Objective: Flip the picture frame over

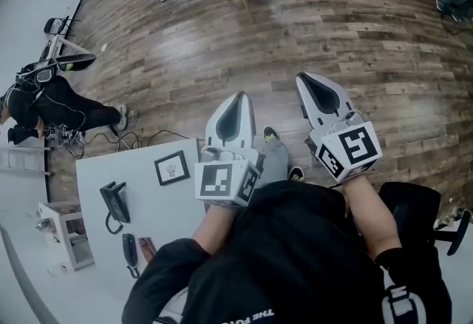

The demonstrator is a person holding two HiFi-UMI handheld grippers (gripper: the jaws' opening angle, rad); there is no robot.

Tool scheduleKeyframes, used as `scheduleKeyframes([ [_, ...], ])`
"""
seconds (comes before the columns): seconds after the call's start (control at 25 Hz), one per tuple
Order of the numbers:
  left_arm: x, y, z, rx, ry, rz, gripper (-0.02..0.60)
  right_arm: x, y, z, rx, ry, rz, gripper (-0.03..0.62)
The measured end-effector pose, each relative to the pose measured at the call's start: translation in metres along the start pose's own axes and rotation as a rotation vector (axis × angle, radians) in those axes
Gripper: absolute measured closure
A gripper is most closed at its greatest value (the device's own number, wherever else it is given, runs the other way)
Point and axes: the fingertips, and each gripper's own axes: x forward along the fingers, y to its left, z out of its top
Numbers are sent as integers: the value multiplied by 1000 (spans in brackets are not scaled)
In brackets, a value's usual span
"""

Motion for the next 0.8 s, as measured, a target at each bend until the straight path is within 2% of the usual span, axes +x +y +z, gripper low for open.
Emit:
scheduleKeyframes([
  [0.2, 31, 11, -6, -7, 16, -23, 557, 22, -21, -10, -16, 42, -35, 574],
  [0.4, 77, 46, -14, -25, 25, -22, 557, 70, -50, -29, -18, 96, -58, 574],
  [0.6, 138, 91, -13, -17, 35, -31, 557, 143, -69, -40, -47, 148, -28, 574],
  [0.8, 190, 141, -1, -34, 59, 8, 557, 214, -87, -40, -75, 155, 6, 574],
])
